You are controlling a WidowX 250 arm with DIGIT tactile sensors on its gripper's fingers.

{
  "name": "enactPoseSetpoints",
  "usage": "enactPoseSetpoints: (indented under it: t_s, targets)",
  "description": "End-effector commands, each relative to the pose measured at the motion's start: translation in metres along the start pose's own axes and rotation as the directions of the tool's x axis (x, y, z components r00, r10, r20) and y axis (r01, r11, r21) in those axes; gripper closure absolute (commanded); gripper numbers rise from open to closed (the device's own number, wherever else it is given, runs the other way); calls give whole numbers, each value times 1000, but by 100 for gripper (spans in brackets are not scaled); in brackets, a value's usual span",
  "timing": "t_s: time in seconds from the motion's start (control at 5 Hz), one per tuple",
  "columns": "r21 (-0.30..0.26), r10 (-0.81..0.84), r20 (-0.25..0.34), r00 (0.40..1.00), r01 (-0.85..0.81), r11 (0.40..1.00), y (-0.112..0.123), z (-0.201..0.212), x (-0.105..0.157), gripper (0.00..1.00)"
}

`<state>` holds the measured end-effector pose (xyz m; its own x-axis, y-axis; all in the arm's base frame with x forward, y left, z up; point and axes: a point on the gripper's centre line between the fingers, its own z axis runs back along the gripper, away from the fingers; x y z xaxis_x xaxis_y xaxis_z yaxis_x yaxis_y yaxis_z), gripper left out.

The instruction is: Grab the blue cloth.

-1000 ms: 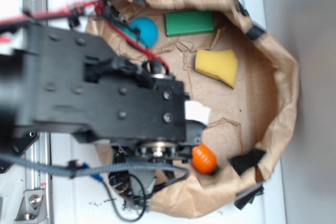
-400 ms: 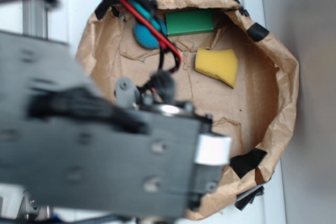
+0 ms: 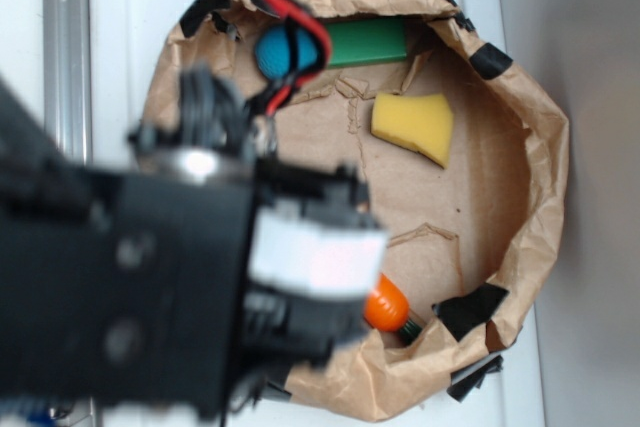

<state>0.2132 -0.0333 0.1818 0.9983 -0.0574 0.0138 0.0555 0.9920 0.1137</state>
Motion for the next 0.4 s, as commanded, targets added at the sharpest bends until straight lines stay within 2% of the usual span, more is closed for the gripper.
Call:
enactPoseSetpoints:
  t_s: [0.0, 0.2]
  targets:
    - [-18, 4, 44, 999, -3, 1000, 34, -17, 25, 100]
    - [8, -42, 62, 997, 42, 999, 35, -29, 36, 100]
